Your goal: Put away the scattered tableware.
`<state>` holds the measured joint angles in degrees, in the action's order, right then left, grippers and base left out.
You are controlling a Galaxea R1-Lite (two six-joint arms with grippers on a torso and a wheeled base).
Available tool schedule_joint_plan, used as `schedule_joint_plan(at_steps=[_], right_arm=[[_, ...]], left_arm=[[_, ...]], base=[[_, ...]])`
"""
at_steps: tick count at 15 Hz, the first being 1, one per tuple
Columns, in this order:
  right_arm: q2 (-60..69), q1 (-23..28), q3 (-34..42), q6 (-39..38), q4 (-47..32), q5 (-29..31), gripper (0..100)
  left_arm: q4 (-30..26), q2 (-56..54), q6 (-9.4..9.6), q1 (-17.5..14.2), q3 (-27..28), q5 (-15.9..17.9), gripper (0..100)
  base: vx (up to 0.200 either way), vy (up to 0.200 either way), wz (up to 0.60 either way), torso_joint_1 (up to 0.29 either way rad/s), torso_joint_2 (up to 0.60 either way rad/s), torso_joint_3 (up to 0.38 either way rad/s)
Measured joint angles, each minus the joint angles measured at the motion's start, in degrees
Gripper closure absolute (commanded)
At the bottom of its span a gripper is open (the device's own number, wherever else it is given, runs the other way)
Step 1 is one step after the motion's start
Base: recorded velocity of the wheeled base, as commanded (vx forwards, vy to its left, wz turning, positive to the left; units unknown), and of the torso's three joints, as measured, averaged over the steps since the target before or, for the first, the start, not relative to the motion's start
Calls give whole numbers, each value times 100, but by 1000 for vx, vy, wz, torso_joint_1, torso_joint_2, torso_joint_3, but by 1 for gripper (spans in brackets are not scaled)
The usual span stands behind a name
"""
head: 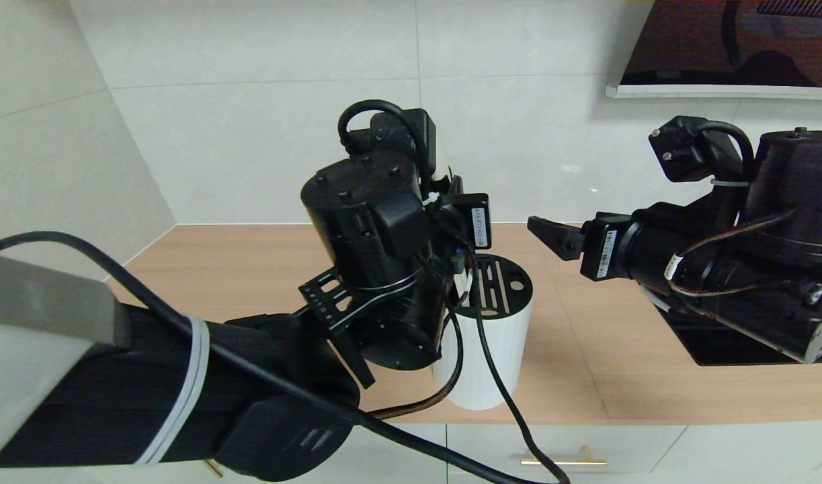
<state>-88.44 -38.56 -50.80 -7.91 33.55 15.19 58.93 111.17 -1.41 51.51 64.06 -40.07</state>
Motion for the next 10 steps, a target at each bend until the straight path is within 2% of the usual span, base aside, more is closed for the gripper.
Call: schedule_joint_plan(at_steps=[2, 5, 10], right_arm=[[0, 0, 0, 4, 0, 0, 0], [0, 0, 0, 17, 0, 0, 0], [0, 0, 6, 17, 2, 2, 0]], left_arm=[[24, 162, -24, 0, 10, -2, 100], [350, 510, -24, 0, 24, 0, 100], [380, 934, -24, 0, 21, -5, 100]], base=[[0, 0, 0, 0, 0, 0], [0, 0, 0, 0, 0, 0], [0, 0, 0, 0, 0, 0]])
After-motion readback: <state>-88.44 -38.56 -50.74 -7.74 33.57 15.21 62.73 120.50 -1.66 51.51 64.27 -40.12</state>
